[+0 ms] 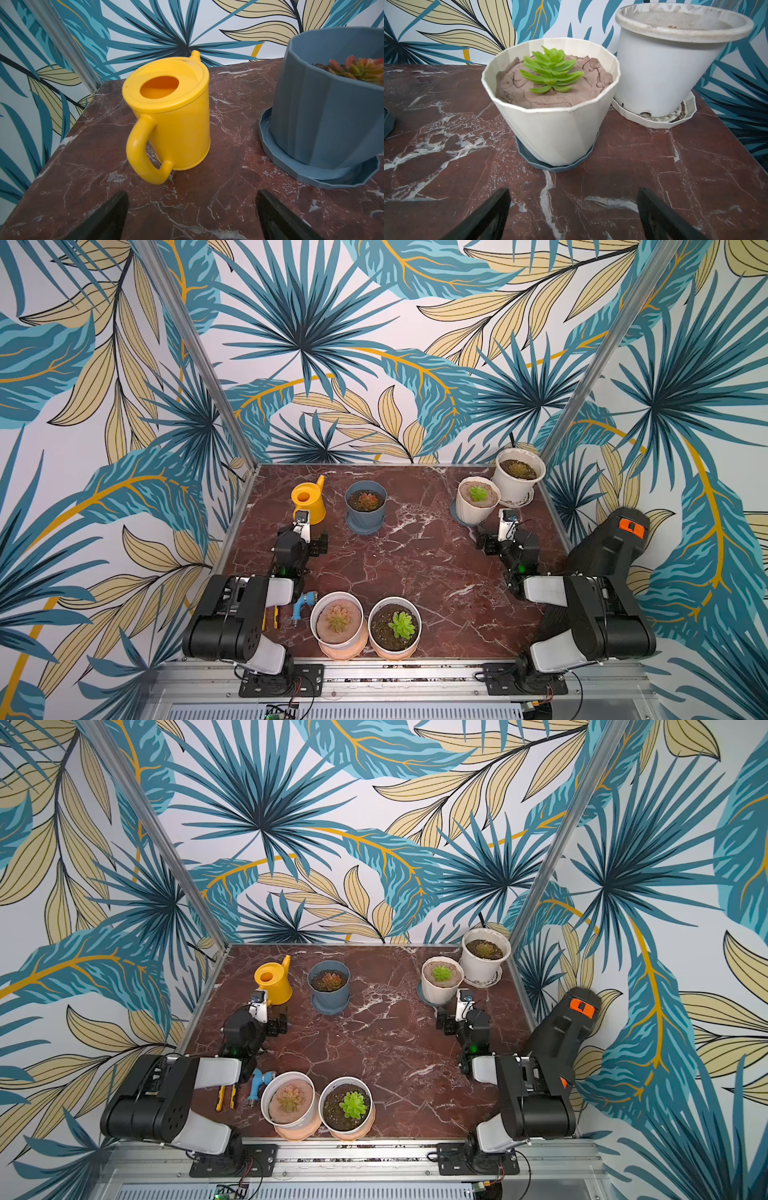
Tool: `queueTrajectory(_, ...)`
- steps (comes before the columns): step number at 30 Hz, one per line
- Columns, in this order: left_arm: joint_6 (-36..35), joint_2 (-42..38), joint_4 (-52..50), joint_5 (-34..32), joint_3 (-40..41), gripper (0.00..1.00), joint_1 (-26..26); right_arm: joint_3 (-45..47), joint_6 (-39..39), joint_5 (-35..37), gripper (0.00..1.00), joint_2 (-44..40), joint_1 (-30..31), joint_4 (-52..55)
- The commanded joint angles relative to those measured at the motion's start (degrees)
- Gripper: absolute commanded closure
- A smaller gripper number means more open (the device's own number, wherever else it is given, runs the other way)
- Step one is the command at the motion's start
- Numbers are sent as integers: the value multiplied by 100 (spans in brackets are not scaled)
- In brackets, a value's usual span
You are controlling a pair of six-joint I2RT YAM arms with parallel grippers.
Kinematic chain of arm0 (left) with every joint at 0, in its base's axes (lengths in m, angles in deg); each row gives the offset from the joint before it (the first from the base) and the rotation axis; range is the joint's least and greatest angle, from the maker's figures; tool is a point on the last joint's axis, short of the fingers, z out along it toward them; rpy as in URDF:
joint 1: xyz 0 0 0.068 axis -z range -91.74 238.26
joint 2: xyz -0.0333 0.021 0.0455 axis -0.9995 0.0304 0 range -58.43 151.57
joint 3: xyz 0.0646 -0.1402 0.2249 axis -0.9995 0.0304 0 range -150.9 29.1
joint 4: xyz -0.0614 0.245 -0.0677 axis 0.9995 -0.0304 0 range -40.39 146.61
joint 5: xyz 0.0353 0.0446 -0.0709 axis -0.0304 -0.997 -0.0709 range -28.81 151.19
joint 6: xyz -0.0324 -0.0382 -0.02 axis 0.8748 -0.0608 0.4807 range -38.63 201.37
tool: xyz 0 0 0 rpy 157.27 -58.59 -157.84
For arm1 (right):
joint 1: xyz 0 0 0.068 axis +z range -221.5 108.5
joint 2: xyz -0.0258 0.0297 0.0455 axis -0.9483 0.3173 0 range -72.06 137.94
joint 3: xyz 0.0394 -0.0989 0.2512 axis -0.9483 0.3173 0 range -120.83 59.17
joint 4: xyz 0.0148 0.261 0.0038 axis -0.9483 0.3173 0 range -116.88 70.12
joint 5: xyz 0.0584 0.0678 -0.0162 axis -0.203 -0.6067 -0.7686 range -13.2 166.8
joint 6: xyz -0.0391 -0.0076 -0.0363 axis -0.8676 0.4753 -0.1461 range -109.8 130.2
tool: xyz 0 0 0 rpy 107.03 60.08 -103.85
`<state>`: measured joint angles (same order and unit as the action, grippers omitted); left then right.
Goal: Water the succulent around the soil edge
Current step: Move the pot to the center of the board.
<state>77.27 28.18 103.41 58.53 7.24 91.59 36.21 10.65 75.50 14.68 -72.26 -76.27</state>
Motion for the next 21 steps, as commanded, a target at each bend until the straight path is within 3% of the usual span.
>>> queueTrajectory(1,-65,37,-30,-73,-165,0,27,-33,22,68,1,-17,23,19)
queueTrajectory(21,-51,26,-56,-34,-168,0,13,-23,29,67,0,-25,27,9)
